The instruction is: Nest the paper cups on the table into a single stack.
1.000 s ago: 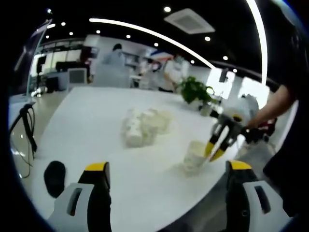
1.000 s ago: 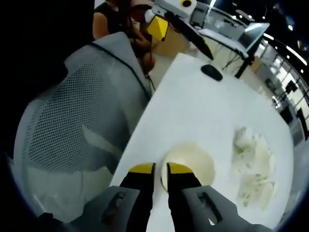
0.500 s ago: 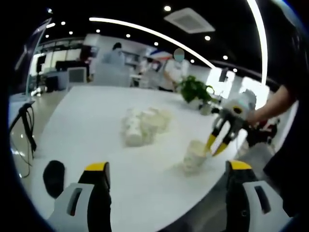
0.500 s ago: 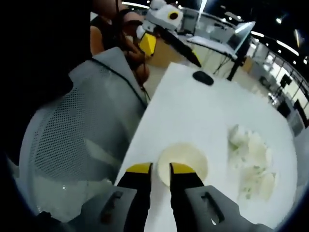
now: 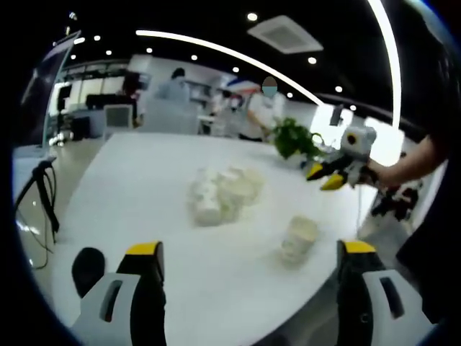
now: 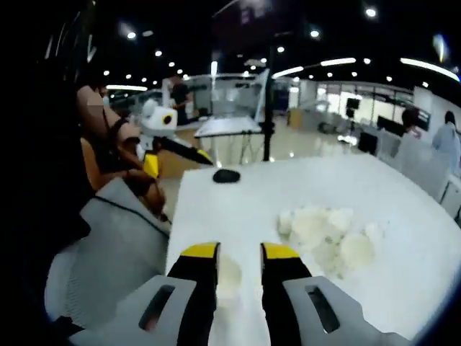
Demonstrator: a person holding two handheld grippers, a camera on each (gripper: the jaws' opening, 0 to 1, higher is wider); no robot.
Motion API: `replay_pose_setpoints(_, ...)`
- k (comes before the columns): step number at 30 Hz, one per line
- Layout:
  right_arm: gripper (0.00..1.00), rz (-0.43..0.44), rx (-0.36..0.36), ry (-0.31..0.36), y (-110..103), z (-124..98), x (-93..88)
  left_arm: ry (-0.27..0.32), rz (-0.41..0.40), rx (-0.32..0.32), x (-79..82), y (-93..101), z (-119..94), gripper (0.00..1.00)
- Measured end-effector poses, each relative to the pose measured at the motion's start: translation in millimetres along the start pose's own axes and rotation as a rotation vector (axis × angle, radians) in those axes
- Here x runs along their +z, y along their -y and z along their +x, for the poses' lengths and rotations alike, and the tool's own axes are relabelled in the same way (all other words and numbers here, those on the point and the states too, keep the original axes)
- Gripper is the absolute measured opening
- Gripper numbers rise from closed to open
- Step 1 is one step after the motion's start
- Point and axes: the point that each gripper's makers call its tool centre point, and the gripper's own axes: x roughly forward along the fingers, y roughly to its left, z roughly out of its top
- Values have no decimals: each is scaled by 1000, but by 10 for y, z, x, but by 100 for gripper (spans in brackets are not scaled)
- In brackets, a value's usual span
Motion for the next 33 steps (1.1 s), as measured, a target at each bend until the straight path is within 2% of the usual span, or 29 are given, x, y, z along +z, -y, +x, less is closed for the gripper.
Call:
replay_pose_setpoints(5, 26, 76, -103, 40, 284, -146, -80, 18, 9, -3, 69, -1, 24, 100)
replay_pose_setpoints(7, 27, 142, -126, 56, 373, -187, -119, 16, 9, -5, 73, -4, 34, 100)
replay_pose_setpoints(10, 34, 172, -181, 80, 524, -258, -151, 14, 2, -5, 77, -3, 32, 100)
replay_pose_setpoints(12, 36, 157, -207, 103, 587, -299, -148, 14, 5, -6, 80, 6, 28, 100)
replay_pose_setpoints(17, 42, 187, -228, 108, 665, -306, -238, 6, 3, -11, 70, 23, 26, 100)
replay_pose_setpoints(21, 54, 220, -237, 110, 719, -238, -304, 13, -1, -10, 92, 28, 32, 100)
replay_pose_setpoints(23, 58, 218, -241, 109, 706, -220, -293, -3, -17, -11, 69, 34, 29, 100)
replay_pose_setpoints(27, 62, 219, -246, 110, 805, -174, -347, 8, -13, -9, 77, 38, 21, 100)
replay_pose_setpoints(33, 72, 222, -262, 120, 908, -148, -319, 4, -12, -15, 62, 69, 6, 100)
